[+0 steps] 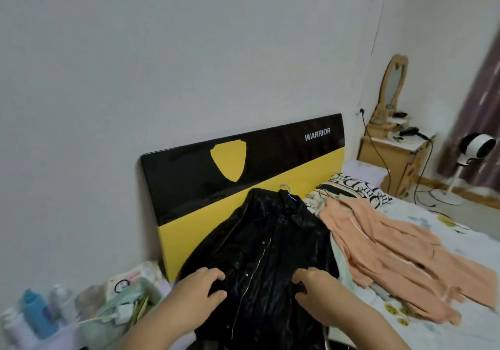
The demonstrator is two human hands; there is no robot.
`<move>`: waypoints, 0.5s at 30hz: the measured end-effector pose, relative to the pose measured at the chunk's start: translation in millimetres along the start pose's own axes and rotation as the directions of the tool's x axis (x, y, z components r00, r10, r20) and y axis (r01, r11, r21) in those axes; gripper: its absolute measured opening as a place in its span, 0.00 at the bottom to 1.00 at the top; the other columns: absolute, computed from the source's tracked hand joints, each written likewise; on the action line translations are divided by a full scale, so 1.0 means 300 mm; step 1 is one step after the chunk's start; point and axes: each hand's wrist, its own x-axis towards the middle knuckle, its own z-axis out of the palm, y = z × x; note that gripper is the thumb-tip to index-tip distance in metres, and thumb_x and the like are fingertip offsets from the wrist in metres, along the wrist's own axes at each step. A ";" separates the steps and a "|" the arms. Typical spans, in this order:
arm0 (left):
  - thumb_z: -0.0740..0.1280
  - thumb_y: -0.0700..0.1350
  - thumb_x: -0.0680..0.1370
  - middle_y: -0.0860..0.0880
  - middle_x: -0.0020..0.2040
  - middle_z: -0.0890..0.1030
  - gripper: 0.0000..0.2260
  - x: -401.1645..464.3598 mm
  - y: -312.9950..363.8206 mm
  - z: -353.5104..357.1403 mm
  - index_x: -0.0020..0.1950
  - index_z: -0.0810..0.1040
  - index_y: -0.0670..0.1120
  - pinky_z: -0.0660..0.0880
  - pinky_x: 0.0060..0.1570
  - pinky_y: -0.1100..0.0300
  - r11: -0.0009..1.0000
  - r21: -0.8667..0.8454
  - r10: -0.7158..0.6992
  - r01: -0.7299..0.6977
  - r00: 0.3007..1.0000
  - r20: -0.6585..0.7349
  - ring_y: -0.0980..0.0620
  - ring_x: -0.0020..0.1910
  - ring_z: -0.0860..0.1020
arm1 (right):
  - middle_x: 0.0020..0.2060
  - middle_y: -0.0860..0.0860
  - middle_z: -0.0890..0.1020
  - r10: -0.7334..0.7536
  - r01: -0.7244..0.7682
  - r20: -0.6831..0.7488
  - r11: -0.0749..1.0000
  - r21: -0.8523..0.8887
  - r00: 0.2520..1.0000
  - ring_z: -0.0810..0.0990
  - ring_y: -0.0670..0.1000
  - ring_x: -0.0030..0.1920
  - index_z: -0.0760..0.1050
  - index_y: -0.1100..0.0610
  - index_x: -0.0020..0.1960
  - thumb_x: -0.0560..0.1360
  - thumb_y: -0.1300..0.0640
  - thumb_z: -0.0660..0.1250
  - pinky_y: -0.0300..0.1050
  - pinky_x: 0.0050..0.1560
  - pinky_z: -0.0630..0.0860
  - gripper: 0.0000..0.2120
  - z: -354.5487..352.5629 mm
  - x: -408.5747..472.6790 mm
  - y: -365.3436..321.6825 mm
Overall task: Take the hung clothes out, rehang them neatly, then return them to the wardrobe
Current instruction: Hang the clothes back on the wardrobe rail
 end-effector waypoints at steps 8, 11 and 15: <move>0.60 0.54 0.79 0.55 0.66 0.69 0.18 0.408 -0.038 -0.182 0.68 0.66 0.54 0.69 0.62 0.59 0.994 0.086 0.065 -0.074 0.992 0.107 0.55 0.63 0.71 | 0.60 0.52 0.72 0.122 -0.122 0.005 0.991 0.048 0.992 0.73 0.52 0.61 0.68 0.51 0.66 0.77 0.54 0.59 0.40 0.55 0.69 0.17 -0.100 0.368 0.074; 0.60 0.53 0.79 0.55 0.66 0.69 0.18 0.545 -0.027 -0.205 0.68 0.67 0.53 0.69 0.63 0.60 0.990 0.099 0.094 -0.104 0.991 0.096 0.55 0.63 0.71 | 0.59 0.53 0.72 0.151 -0.151 0.004 0.988 0.030 0.989 0.73 0.52 0.61 0.68 0.52 0.66 0.77 0.54 0.59 0.40 0.53 0.69 0.17 -0.127 0.480 0.125; 0.60 0.52 0.79 0.56 0.67 0.69 0.17 0.738 0.004 -0.204 0.68 0.67 0.54 0.69 0.62 0.62 0.987 0.119 0.109 -0.112 0.994 0.029 0.57 0.63 0.70 | 0.61 0.54 0.72 0.178 -0.178 -0.030 0.984 0.021 0.984 0.73 0.52 0.61 0.68 0.53 0.67 0.77 0.55 0.59 0.40 0.55 0.69 0.18 -0.170 0.626 0.212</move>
